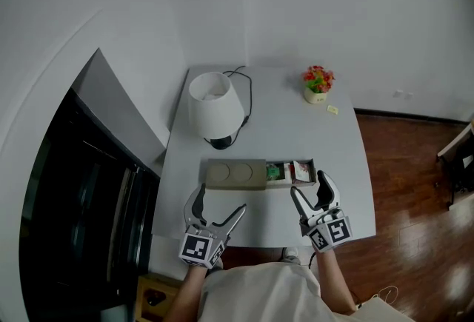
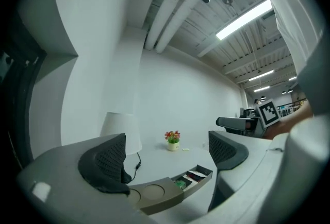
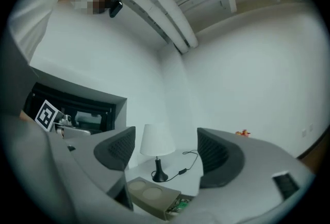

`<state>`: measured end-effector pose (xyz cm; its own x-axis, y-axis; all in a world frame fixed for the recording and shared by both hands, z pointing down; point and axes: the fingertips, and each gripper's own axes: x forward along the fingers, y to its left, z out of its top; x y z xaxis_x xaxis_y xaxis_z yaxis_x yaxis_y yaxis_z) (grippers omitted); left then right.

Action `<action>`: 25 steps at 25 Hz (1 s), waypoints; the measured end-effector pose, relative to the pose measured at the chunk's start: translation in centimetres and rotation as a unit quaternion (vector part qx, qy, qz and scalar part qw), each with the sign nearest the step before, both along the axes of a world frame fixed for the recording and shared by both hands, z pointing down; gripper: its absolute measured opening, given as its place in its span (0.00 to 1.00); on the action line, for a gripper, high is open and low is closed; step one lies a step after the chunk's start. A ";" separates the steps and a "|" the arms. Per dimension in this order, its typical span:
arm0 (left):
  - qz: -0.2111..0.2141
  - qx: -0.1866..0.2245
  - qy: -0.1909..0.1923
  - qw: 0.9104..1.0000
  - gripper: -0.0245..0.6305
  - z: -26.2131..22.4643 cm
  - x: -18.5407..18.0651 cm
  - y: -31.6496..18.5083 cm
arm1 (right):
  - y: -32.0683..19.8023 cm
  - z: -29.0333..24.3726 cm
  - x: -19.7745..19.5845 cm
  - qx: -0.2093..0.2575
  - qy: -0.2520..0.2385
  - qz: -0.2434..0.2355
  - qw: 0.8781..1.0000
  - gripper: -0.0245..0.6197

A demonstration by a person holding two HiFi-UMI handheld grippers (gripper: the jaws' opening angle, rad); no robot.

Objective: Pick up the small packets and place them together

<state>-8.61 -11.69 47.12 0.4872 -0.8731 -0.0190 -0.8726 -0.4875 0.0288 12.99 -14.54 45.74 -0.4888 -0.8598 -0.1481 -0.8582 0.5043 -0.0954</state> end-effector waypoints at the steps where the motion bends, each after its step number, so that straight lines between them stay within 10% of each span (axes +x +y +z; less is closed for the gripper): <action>1: -0.006 0.001 0.000 1.000 0.78 0.1 -0.2 0.2 | 0.8 0.1 -0.1 0.001 0.007 0.018 1.000 0.64; 5: -0.028 -0.007 0.011 1.000 0.78 1.0 -0.7 1.1 | 3.3 1.0 -0.8 -0.008 0.027 0.060 0.998 0.80; 11: -0.023 -0.047 0.048 0.997 0.77 2.3 -0.1 0.9 | 3.6 1.5 -0.9 -0.017 0.018 0.037 0.999 0.79; 16: -0.007 -0.042 0.026 0.999 0.75 2.4 0.6 0.4 | 2.3 3.9 0.9 -0.032 0.107 0.014 0.994 0.76; 25: -0.003 -0.067 0.001 0.998 0.72 3.7 0.8 0.1 | -4.7 16.3 5.4 -0.235 0.232 -0.051 0.943 0.62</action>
<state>-7.78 -11.63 50.79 0.4821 -0.8706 0.0981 -0.8754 -0.4741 0.0949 18.37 -19.26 62.00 -0.4902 -0.7228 0.4872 -0.8125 0.5813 0.0449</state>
